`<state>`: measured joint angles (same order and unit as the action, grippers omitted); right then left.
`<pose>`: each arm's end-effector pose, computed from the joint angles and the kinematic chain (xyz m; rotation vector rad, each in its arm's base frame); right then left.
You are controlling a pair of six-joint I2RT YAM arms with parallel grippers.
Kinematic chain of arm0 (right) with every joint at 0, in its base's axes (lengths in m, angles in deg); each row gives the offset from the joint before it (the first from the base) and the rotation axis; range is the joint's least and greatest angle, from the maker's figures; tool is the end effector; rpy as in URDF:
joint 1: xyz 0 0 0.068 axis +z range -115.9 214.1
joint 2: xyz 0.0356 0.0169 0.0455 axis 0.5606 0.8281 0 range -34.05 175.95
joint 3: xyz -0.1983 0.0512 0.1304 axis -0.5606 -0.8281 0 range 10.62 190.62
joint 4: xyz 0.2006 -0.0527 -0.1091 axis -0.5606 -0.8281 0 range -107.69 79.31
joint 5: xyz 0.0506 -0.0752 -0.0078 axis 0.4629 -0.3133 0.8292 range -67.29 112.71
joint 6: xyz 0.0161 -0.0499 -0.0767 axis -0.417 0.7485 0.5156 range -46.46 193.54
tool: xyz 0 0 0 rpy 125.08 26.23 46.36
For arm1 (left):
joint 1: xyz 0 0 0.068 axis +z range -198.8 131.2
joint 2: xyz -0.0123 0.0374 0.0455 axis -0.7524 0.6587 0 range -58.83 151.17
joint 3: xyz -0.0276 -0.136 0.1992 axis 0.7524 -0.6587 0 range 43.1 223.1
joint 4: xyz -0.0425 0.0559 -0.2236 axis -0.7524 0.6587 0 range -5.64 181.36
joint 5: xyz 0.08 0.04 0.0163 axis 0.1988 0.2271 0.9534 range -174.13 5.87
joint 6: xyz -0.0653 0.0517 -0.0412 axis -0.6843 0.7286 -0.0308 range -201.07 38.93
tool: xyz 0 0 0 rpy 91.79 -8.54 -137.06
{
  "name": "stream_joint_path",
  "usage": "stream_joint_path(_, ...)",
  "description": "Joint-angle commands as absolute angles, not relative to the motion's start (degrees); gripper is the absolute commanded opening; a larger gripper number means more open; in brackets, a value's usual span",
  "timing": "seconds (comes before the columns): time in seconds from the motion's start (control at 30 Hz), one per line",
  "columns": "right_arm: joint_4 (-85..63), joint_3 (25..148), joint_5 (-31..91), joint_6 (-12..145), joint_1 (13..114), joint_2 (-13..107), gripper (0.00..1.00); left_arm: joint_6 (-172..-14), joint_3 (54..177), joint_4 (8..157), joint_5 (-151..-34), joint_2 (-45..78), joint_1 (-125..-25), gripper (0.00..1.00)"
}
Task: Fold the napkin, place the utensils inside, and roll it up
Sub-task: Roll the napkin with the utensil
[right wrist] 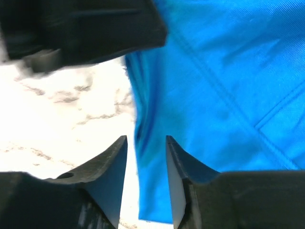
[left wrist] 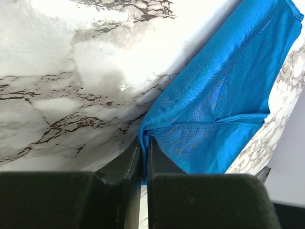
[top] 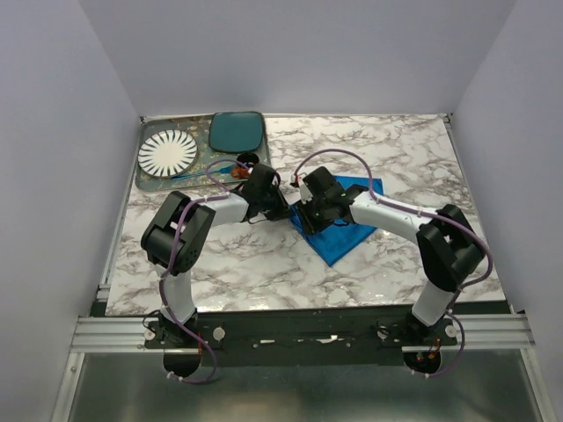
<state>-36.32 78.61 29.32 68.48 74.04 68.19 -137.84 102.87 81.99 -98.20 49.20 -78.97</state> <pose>0.2701 0.2388 0.1332 -0.8394 2.5334 0.4172 0.3257 -0.2128 0.1024 -0.4684 2.5422 -0.9511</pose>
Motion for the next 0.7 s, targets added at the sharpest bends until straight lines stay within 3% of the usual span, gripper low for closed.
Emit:
stream_joint_path(0.0,-37.5,75.4,21.4,68.3,77.4,61.9,0.49,-136.4,103.9,82.4,-96.6,50.3,-79.2,0.12)
stream_joint_path(0.3,-34.4,69.6,3.7,70.1,86.2,61.7,0.52,-137.1,104.3,82.3,-97.8,51.2,-79.2,0.1)
stream_joint_path(0.67,-36.4,73.5,0.1,71.0,88.9,68.2,0.48,-137.1,104.4,82.6,-98.5,51.7,-79.2,0.09)
